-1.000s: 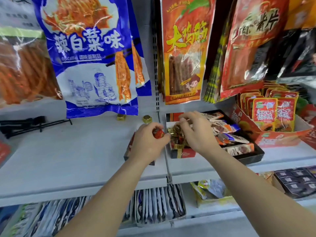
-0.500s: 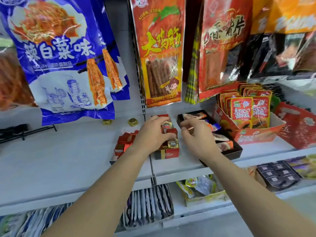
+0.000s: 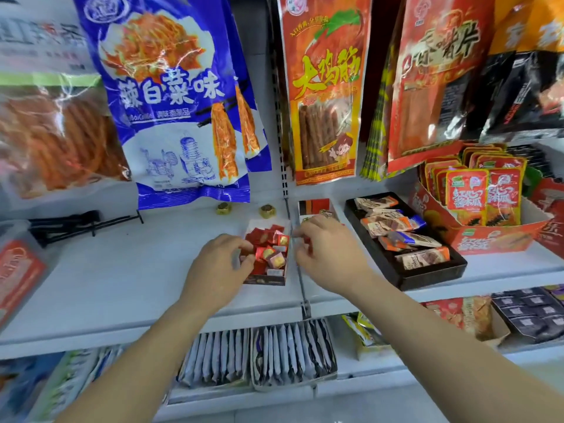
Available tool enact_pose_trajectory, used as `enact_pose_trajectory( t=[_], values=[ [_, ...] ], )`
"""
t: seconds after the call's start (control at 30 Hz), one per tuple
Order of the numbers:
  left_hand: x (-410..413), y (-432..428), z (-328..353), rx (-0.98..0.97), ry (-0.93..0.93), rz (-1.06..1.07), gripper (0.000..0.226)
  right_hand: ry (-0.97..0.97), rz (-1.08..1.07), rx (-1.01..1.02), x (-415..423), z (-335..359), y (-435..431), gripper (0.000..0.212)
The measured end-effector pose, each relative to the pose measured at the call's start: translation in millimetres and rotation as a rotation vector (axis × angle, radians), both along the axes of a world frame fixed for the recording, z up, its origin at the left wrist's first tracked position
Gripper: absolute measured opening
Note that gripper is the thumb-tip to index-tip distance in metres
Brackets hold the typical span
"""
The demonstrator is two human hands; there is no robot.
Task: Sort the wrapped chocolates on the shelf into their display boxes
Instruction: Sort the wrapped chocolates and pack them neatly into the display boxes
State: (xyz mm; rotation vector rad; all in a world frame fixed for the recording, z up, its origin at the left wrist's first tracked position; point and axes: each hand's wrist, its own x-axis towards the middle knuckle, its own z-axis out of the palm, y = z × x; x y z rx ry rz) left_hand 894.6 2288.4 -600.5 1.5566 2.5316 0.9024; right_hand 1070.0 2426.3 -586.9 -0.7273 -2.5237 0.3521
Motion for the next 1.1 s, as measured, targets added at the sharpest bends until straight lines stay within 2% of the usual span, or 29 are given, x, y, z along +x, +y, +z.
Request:
enact_pose_trajectory(
  t=[0.1,0.23,0.37,0.57,0.7,0.9,1.0,1.1],
  values=[
    [-15,-26,-15,-0.033,-0.1,0.052,0.032,-0.133,0.091,0.075,-25,-3,-25,0.036],
    [-53,-27,-21,-0.056,-0.085,0.103,0.039,-0.355,0.109,0.118,-39,-14,-43,0.054],
    [-93,7,-33,-0.134,0.042,0.126,0.049,-0.305,0.063,0.158,-51,-19,-46,0.057],
    [-130,68,-49,-0.285,0.18,0.026,0.068,-0.287,-0.052,0.08,-71,-23,-39,0.057],
    [-135,80,-50,-0.315,0.195,0.027,0.067,-0.257,-0.102,0.092,-81,-25,-37,0.054],
    [-110,31,-45,-0.041,0.212,-0.069,0.035,-0.243,-0.136,0.039,-105,-15,-3,0.055],
    [-103,5,-46,0.001,0.176,-0.092,0.031,-0.336,-0.12,-0.026,-121,-11,16,0.058],
    [-98,-7,-47,-0.038,0.156,-0.092,0.038,-0.477,-0.096,-0.095,-136,-12,23,0.063]
  ],
)
